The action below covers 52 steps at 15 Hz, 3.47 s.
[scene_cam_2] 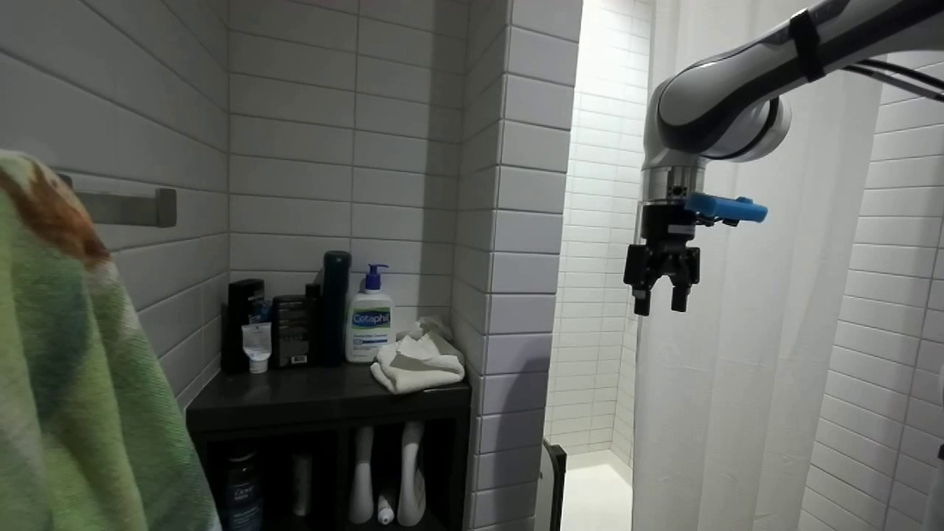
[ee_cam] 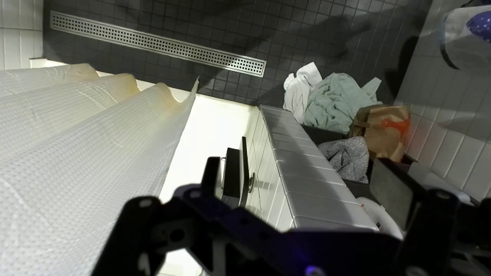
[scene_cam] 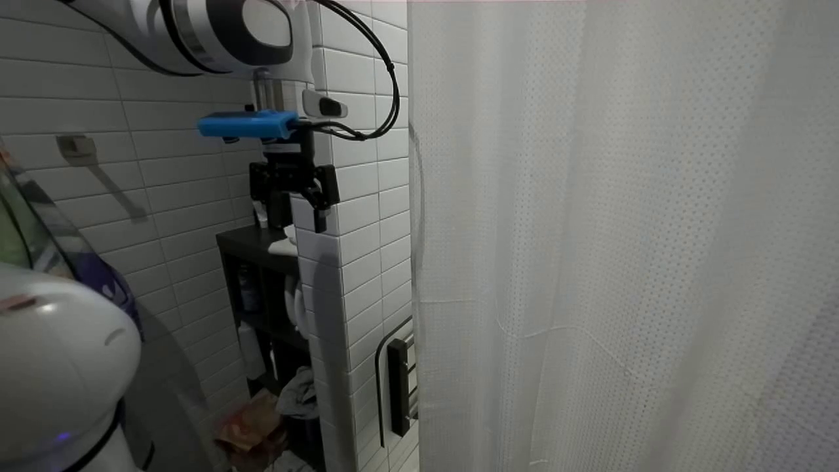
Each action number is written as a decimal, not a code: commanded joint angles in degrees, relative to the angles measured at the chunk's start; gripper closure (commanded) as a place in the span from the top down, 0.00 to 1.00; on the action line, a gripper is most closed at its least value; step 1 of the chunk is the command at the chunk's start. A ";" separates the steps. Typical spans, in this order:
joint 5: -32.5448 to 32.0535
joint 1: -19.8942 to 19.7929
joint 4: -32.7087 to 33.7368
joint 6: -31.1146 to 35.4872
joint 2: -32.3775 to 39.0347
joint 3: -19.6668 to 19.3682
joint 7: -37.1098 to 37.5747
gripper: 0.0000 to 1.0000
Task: Move the first right bottle from the second shelf to the top shelf
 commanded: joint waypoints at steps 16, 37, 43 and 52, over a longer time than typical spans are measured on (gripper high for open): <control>0.20 -0.38 0.10 -0.12 0.02 0.33 -0.17 1.00; -3.76 -0.97 -7.29 4.27 -0.59 -0.68 -3.19 1.00; 0.25 2.51 -15.68 15.81 1.05 -3.61 -12.81 1.00; 14.90 12.88 -14.16 18.02 6.20 -4.23 -25.10 1.00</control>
